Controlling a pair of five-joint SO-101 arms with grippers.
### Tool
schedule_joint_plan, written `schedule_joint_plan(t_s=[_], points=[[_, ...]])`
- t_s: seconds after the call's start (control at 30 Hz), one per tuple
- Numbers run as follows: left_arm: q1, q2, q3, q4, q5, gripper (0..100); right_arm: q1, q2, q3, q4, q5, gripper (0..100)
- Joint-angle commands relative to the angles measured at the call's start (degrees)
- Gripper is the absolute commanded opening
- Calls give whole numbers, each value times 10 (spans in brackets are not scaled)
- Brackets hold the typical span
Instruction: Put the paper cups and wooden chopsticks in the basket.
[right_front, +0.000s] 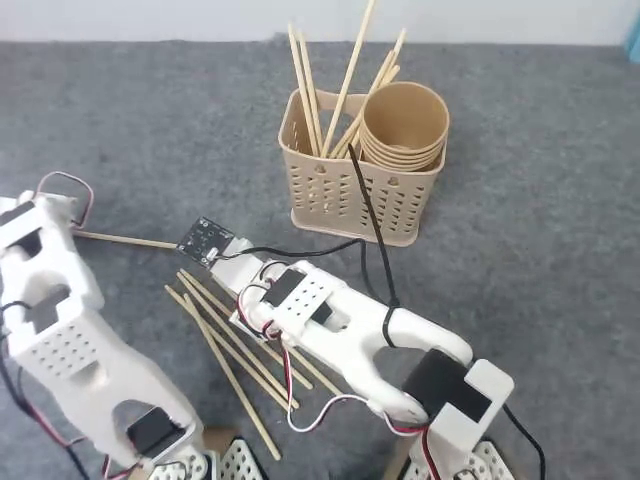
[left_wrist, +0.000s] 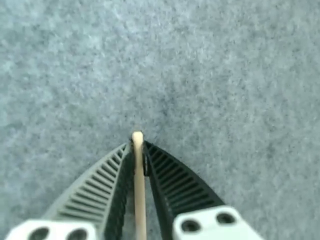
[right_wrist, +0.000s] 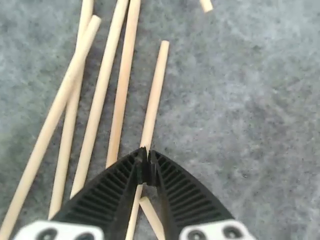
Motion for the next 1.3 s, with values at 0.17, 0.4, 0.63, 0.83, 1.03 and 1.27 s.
schedule_joint_plan(t_s=[0.17,0.4,0.63,0.83,1.03,1.27], points=[[20,-9,-15,4,1,12,-9,-4,-28,-20,3,119],[21,-9,-16,4,1,12,-15,7,-30,-26,3,111],[21,-8,-17,3,1,12,-41,15,-28,-21,7,72],[21,-8,-17,3,1,12,-25,15,-30,-21,4,6],[30,-9,-16,4,0,12,-21,5,-31,24,8,8],[50,-23,-12,4,-41,12,-17,-180,-27,182,76,8]])
